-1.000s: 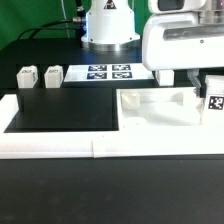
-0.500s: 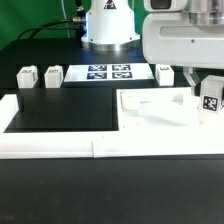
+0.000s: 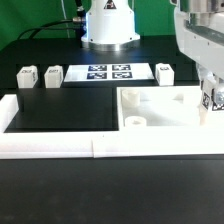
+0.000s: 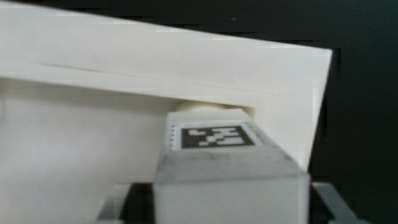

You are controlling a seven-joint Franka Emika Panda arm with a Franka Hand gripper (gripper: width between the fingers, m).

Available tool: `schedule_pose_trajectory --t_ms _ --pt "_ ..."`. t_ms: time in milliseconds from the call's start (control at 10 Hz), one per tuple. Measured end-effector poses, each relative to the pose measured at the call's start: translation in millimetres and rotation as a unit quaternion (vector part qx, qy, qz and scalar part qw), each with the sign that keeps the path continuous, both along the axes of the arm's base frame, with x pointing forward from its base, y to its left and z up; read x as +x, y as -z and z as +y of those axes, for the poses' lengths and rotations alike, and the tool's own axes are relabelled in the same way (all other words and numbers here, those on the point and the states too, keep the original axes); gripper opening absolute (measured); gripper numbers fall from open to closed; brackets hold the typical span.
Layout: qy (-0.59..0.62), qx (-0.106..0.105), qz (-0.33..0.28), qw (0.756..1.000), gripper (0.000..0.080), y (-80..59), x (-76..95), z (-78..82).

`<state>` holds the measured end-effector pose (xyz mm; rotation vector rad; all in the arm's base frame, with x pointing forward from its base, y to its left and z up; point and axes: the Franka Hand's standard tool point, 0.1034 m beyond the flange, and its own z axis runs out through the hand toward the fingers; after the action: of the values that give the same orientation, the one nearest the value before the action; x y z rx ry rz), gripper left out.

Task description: Assemble square table

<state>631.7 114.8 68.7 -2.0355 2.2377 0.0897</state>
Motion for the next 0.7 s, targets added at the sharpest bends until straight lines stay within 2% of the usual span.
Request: schedule_pose_trajectory --t_ms 300,600,700 --pt "0.136 0.014 0.016 0.991 0.0294 -0.4 0.3 -1.7" --pt "0.144 0.011 0.024 0.989 0.0294 0.4 -2.6 -0.5" --pt "0.142 0.011 0.024 0.989 0.0353 1.0 -2.9 -0.3"
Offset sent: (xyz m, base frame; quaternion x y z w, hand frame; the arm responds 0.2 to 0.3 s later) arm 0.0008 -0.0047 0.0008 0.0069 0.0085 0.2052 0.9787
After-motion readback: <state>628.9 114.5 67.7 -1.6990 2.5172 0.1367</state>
